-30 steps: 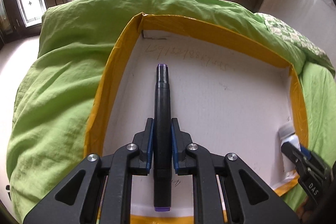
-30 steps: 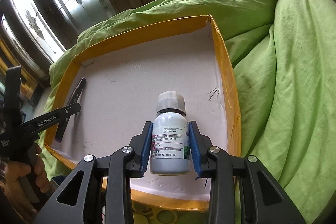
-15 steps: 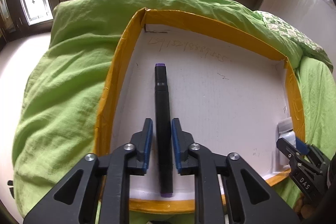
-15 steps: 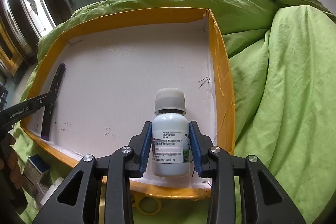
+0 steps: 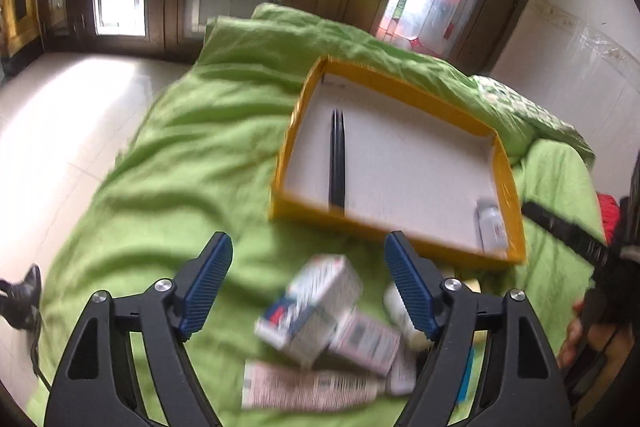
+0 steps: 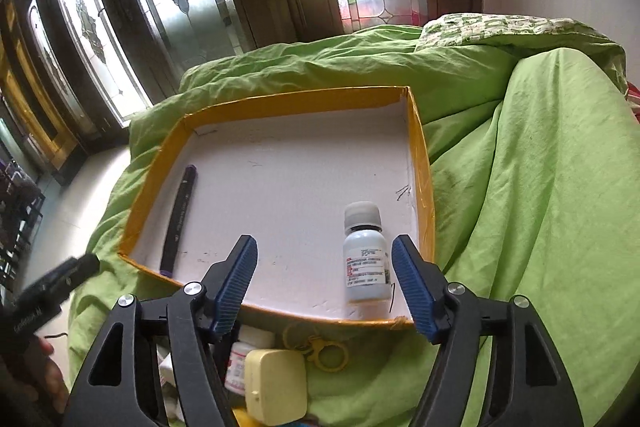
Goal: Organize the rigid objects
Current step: 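Withdraw both tools from the tray back toward the remaining items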
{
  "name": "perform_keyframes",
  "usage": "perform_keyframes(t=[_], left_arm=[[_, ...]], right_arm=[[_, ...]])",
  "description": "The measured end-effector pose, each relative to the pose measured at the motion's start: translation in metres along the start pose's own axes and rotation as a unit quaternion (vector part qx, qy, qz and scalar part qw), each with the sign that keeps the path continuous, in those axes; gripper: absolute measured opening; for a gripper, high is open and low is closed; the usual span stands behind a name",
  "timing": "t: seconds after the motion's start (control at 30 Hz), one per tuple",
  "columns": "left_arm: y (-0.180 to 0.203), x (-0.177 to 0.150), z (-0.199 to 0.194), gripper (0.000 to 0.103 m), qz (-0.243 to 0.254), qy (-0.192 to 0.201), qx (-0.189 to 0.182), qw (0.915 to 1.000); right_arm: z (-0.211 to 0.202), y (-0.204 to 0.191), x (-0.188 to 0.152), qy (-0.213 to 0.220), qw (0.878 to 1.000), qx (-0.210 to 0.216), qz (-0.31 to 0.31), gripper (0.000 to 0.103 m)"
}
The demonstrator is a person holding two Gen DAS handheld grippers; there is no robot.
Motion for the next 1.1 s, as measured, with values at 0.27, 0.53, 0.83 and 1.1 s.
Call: perform_keyframes(t=[0.27, 0.53, 0.83, 1.1], left_arm=[[-0.018, -0.048, -0.027, 0.079, -0.024, -0.005, 0.027, 0.9993], [-0.015, -0.064, -0.03, 0.079, -0.009, -0.012, 0.035, 0.9993], [-0.013, -0.078, -0.027, 0.079, -0.019, -0.039, 0.021, 0.9988], [-0.013, -0.079, -0.028, 0.079, -0.018, -0.044, 0.017, 0.9987]], right_arm=[[-0.037, -0.017, -0.042, -0.036, 0.998, 0.051, 0.017, 0.074], [-0.051, -0.025, -0.096, -0.083, 0.994, 0.073, 0.015, 0.085], [-0.055, -0.015, -0.097, -0.083, 0.993, 0.076, 0.044, 0.095], [-0.053, -0.005, -0.094, -0.081, 0.992, 0.072, 0.062, 0.095]])
Point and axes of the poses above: each gripper's, at about its wrist camera, not at the fingertips, and z roughly the way its jaws point, y to its right, x to its top, the point moved 9 cm from there along z, roughly the way its jaws point, and after that the axes turned 9 degrees about y, right-handed, at the moved point
